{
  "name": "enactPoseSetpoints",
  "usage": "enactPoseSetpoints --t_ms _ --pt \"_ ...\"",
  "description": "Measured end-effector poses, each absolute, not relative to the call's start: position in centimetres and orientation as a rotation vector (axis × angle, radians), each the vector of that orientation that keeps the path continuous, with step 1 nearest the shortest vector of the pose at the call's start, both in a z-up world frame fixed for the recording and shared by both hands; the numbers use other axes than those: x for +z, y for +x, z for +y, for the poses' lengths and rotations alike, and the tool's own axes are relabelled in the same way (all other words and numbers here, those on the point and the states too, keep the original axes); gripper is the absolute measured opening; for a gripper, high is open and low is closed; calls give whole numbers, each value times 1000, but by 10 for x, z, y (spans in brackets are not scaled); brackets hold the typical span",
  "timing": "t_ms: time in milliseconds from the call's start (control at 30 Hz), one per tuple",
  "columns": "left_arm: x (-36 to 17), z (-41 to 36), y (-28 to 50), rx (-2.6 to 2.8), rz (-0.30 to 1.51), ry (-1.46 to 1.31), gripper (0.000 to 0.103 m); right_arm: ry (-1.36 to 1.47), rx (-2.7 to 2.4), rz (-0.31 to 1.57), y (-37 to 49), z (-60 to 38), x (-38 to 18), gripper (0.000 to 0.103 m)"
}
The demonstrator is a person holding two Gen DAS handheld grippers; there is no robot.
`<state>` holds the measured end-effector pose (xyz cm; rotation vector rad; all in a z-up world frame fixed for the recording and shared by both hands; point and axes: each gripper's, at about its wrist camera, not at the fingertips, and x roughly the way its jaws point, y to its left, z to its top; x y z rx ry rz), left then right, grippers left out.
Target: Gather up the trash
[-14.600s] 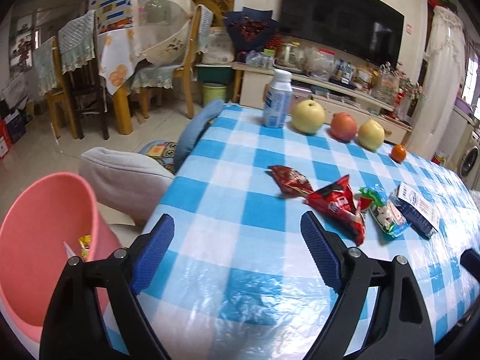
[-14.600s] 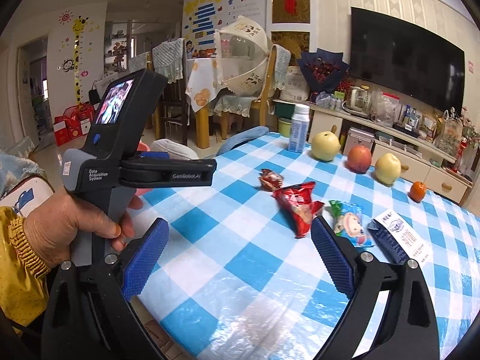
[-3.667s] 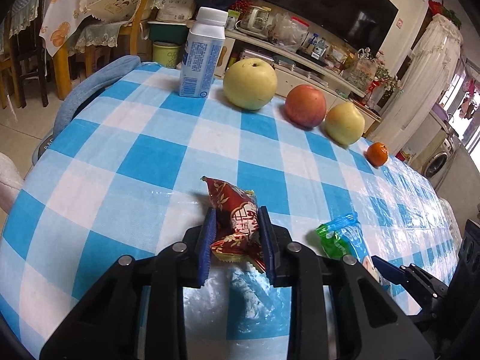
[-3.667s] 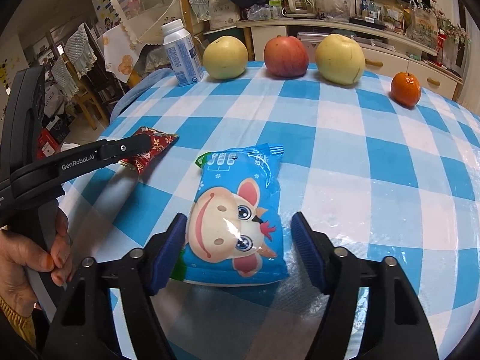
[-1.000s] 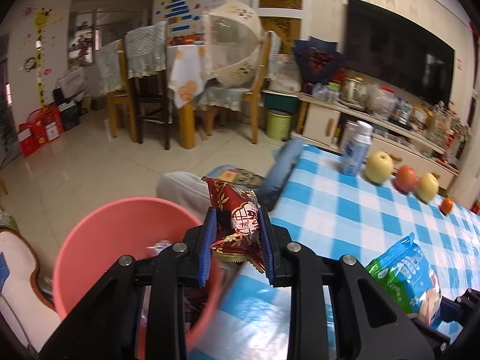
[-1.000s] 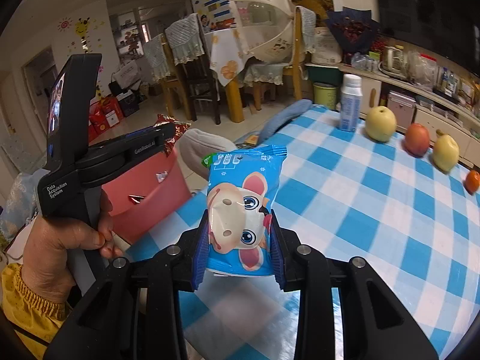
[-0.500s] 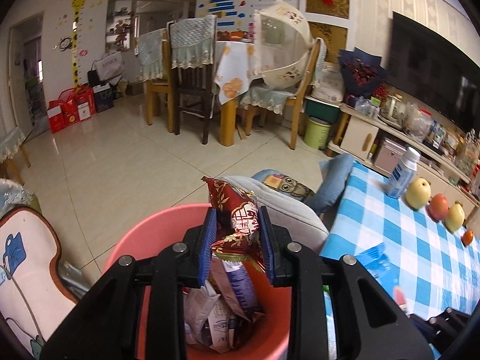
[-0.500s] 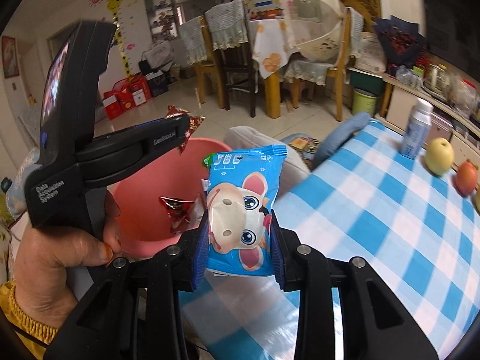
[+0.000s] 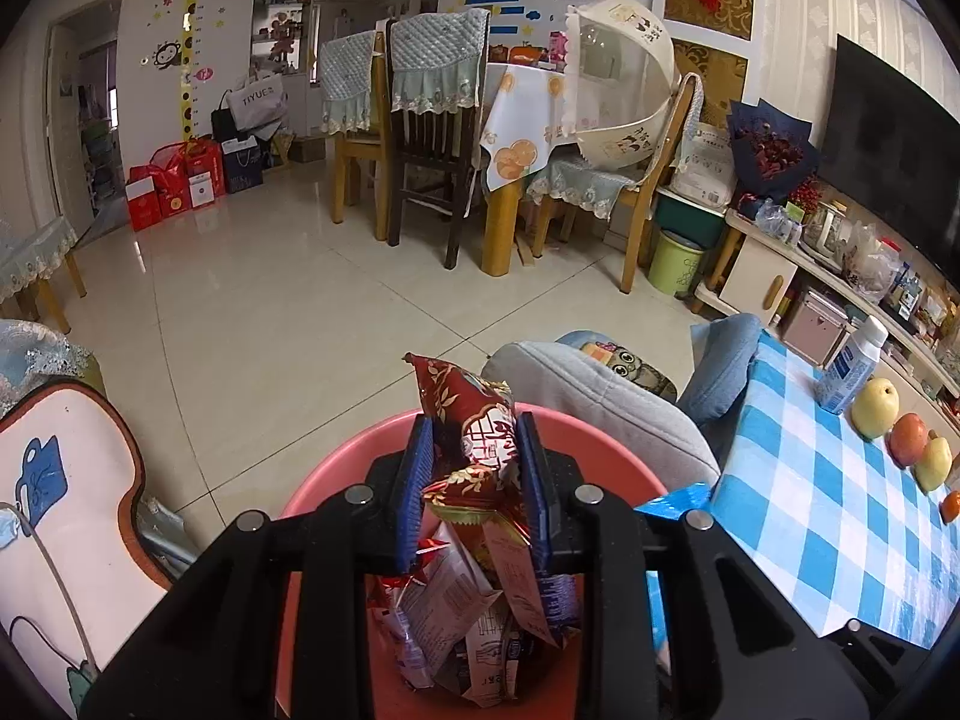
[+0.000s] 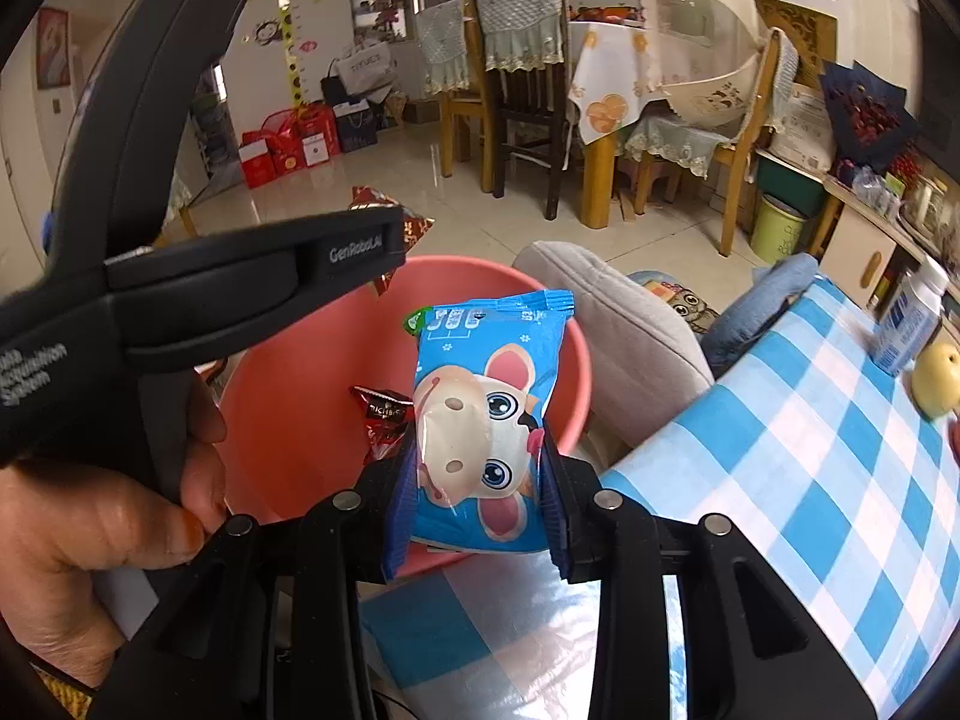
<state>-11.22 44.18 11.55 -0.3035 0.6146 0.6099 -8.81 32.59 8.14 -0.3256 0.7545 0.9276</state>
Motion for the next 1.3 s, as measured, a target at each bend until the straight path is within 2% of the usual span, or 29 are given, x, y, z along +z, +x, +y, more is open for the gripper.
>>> enactPoseSetpoints --t_ms 200,333,367,400,433,467,567,633,767,967,1300 --pt "112 445 -110 622 629 -304 30 -358 941 760 -86 334 70 38" --pt "108 443 -105 644 658 -274 33 -354 947 746 -83 334 70 48" --pt "107 442 -103 655 667 -264 37 -350 945 741 -84 333 71 51" --pt "107 442 -102 664 673 -257 42 -342 933 737 -83 330 71 58" --pt "107 442 -102 677 678 -253 52 -334 925 738 -82 328 71 67" --pt "107 442 -103 683 678 -253 60 -327 917 738 -81 325 72 69" --pt "106 439 -102 689 683 -237 73 -305 886 738 -78 312 73 76" --pt "106 435 -100 682 690 -222 78 -288 851 731 -76 301 74 83" --pt "107 424 -95 657 690 -196 85 -247 798 730 -72 278 78 84" --pt "109 405 -87 611 691 -163 87 -221 719 712 -68 245 82 88" --pt "109 365 -72 523 696 -114 94 -187 636 729 -66 189 79 88"
